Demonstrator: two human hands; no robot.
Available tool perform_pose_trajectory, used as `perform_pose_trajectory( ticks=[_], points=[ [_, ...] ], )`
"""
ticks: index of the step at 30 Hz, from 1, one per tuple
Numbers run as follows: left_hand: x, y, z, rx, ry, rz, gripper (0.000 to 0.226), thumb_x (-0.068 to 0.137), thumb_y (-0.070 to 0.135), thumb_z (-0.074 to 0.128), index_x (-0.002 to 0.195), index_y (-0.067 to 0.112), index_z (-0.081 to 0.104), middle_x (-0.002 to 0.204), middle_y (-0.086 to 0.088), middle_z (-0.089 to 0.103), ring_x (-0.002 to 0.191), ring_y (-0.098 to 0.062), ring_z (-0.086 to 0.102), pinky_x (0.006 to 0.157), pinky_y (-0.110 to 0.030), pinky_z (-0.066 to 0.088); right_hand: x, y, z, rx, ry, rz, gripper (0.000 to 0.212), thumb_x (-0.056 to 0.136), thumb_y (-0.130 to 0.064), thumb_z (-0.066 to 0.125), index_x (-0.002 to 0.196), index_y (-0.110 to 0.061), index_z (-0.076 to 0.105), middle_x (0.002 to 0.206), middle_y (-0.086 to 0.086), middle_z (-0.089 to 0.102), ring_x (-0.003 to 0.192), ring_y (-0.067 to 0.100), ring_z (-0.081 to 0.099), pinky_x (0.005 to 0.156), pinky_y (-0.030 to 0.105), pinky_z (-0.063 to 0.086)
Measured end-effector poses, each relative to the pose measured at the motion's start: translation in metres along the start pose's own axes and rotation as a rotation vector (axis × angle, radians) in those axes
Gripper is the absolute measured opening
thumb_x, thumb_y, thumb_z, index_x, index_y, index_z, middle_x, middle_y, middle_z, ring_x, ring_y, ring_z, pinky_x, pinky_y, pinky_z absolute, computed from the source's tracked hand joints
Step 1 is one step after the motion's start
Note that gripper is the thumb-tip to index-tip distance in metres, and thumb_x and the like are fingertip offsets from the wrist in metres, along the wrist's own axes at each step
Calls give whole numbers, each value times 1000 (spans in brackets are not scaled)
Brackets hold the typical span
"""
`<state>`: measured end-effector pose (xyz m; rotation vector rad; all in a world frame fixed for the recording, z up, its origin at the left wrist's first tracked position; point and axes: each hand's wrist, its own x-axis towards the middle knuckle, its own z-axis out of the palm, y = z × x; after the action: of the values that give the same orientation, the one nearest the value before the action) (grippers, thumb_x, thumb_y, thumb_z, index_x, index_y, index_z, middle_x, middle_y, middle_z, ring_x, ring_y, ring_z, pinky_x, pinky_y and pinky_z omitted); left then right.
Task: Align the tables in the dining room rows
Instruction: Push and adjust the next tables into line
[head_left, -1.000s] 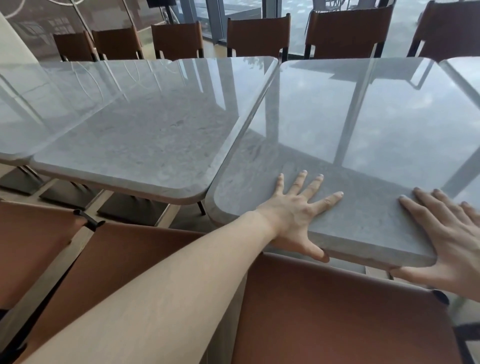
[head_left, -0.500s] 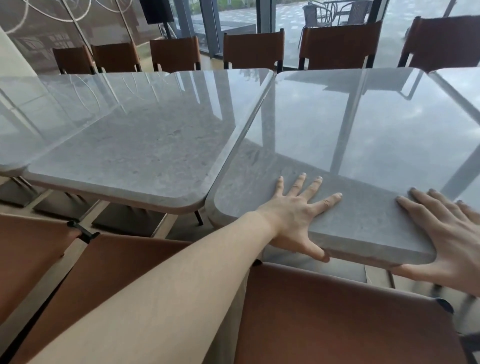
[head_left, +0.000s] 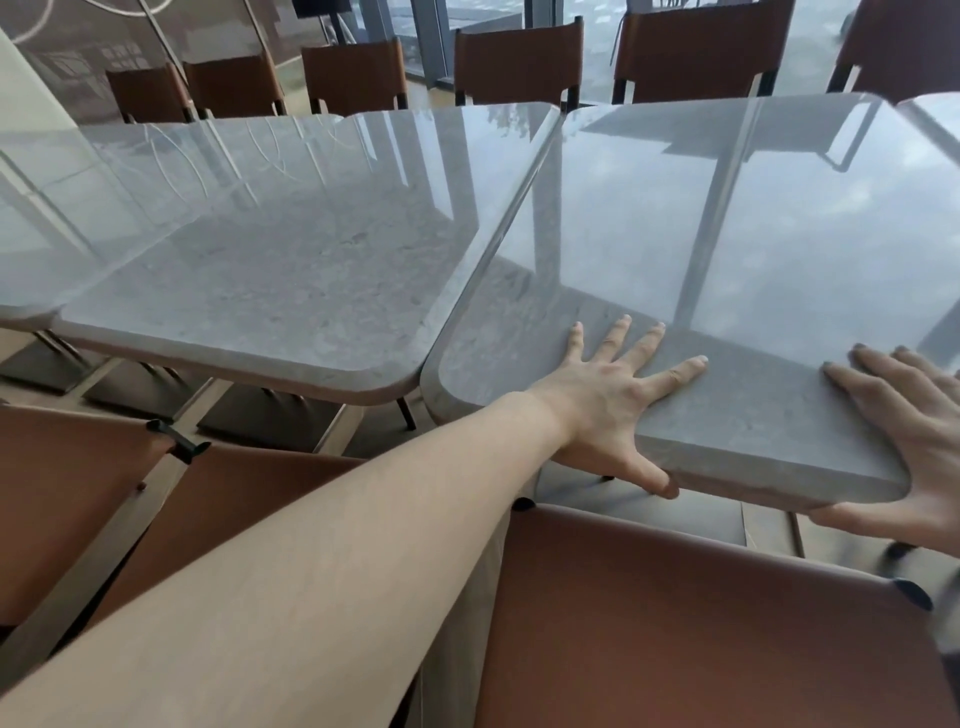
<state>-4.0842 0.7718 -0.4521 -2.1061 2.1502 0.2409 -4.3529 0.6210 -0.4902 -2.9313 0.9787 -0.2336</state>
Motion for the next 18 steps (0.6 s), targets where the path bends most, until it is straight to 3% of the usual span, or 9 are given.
perform_pose_trajectory(
  ticks=[5, 10, 18],
  points=[
    [3, -1, -2, 2, -4, 2, 123, 70, 80, 65, 159, 40, -9, 168, -10, -19, 151, -38, -24, 114, -72, -14, 1, 0, -3, -49, -11, 16, 128, 50, -104, 41, 151, -26, 34, 158, 9, 36, 146, 38, 32, 116, 65, 27],
    [8, -3, -4, -10, -10, -1, 122, 71, 79, 66, 159, 40, -9, 167, -9, -20, 151, -37, -25, 114, -72, -13, 5, 4, -5, -74, -26, 30, 129, 48, -104, 45, 155, -33, 25, 162, 5, 31, 151, 30, 25, 119, 56, 22],
    [15, -8, -5, -21, -6, -3, 123, 69, 82, 65, 159, 41, -8, 168, -7, -18, 152, -36, -24, 115, -71, -13, 13, 5, -7, -90, -30, 27, 130, 49, -106, 40, 154, -31, 26, 162, 5, 31, 151, 31, 25, 118, 56, 22]
  ],
)
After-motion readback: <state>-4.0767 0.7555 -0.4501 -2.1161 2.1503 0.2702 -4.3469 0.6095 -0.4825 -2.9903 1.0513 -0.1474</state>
